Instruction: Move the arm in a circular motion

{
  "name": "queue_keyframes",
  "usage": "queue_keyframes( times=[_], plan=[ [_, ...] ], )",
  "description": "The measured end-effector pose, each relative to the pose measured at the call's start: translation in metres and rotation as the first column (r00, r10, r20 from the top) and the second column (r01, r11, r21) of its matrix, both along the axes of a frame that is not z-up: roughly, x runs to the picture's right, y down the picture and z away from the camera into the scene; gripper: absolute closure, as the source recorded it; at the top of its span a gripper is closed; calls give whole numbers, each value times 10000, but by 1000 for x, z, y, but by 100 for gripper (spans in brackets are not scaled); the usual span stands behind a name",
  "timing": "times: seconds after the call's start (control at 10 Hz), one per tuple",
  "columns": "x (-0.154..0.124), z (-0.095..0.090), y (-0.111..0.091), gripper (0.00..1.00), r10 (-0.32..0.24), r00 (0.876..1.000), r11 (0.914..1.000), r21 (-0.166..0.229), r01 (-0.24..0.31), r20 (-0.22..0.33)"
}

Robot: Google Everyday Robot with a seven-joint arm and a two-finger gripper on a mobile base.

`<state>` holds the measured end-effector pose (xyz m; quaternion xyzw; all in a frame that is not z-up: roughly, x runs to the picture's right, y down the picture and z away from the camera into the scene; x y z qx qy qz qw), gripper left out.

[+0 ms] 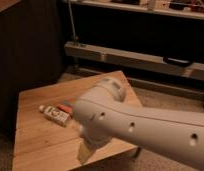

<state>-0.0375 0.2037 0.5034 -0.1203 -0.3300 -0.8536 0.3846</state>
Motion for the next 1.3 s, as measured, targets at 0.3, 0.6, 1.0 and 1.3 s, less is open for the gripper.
queue_keyframes(
  times=[0.3, 0.6, 1.0, 1.3],
  plan=[
    [-85, -2, 0, 20, -1178, 9803, 9930, 244, 1154, 1584],
    [-156, 14, -34, 20, -1825, 9514, 9822, 901, 1649, 2482],
    [-196, 63, -108, 20, -1769, 9626, 9765, 1593, 1454, 2055],
    [-167, 108, -169, 20, -857, 9901, 9838, 1667, 665, 1108]
  ],
)
